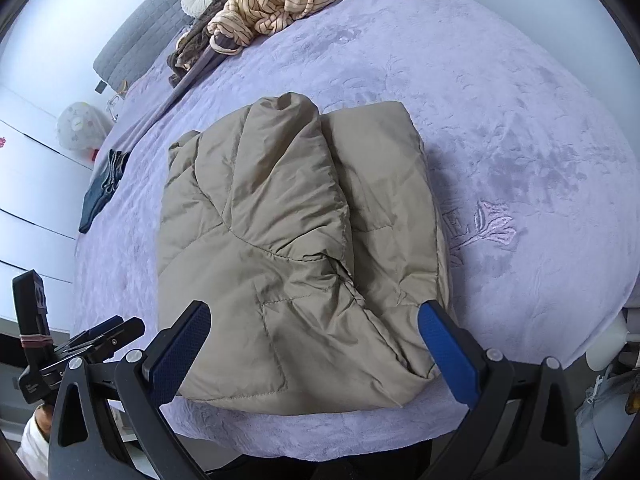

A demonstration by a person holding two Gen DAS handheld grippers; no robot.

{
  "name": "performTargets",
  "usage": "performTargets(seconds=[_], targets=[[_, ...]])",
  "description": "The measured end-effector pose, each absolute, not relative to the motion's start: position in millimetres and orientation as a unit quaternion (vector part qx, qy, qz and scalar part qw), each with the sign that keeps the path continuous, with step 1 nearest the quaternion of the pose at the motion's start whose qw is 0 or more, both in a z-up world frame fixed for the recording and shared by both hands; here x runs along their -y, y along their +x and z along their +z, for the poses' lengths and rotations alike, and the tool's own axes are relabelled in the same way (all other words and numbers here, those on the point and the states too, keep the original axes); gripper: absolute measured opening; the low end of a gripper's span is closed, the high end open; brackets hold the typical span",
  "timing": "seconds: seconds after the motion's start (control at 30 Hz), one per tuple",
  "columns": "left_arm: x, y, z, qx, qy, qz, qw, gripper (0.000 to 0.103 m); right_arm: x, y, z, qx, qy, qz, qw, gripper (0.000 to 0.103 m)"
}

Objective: Fold large clothes

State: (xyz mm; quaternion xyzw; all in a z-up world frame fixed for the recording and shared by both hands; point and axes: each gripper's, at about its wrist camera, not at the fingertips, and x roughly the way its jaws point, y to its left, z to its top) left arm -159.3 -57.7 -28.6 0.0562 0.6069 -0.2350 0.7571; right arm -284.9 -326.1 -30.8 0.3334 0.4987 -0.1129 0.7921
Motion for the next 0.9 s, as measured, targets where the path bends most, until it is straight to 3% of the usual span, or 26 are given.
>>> performTargets(seconds=[0.6,0.9], targets=[[107.8,-118.1,-38.0,-0.636,0.034,-0.203,0.744,0.103,421.1,-223.9,-66.3,-0.564,0.373,-0.053,0.735,0.103],[119.5,-107.5,-52.9,-0.657,0.008,-0.203,0.726,0.103,454.9,-221.9,-118.2,-0.567,0.449,-0.017,0.690,0.103]])
